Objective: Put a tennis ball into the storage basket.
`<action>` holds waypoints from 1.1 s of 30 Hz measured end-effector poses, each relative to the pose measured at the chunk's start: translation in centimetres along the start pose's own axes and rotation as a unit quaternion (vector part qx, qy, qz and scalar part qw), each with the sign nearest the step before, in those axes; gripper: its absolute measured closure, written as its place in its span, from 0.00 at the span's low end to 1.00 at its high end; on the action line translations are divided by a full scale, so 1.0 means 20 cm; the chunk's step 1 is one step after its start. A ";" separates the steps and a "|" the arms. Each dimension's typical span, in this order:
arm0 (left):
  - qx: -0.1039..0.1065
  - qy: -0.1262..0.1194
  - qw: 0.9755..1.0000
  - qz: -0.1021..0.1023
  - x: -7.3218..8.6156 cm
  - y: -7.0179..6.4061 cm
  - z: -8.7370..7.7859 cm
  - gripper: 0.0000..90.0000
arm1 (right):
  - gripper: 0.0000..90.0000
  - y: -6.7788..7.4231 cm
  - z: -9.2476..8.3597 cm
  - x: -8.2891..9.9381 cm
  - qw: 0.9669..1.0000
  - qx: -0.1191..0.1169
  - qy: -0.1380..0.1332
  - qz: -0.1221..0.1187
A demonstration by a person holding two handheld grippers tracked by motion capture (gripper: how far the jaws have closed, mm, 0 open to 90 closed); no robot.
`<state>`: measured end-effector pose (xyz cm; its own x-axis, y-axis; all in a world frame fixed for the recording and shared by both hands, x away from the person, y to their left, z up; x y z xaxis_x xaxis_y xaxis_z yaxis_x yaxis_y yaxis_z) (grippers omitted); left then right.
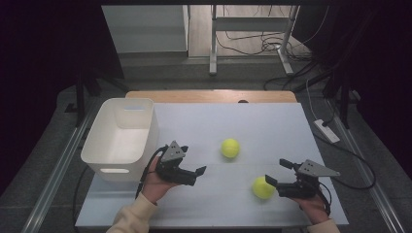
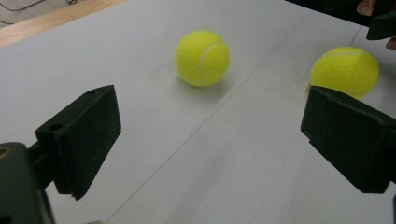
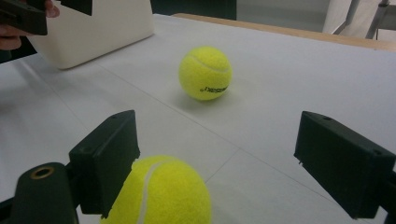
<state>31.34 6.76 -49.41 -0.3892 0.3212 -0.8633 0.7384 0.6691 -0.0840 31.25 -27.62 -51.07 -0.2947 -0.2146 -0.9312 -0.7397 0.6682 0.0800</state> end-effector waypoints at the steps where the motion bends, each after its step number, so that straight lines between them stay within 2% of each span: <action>1: 0.001 -0.001 1.000 -0.001 -0.01 0.00 0.01 0.06 | 0.15 0.00 0.00 0.00 1.000 -0.001 0.001 -0.001; 28: 0.018 0.000 1.000 0.002 -0.12 0.00 0.11 0.07 | 0.15 -0.01 0.00 0.00 1.000 0.003 -0.002 0.005; 33: 0.022 0.006 1.000 0.009 -0.14 0.00 0.13 0.06 | 0.15 -0.01 0.00 -0.01 1.000 0.003 -0.004 0.007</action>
<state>33.83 4.05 -48.40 -0.3821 0.3408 -0.8590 0.7688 0.6330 -0.0909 31.43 -27.75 -50.98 -0.2997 -0.1987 -0.9331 -0.7314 0.6758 0.0909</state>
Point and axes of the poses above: each handheld gripper's, and its own axes: z roughly forward along the jaws, x roughly out of its underside, y roughly to its left, the point moved 5 cm from there along z, roughly forward along the jaws, and after that the axes turned 1 degree about -y, right-handed, at the moved point
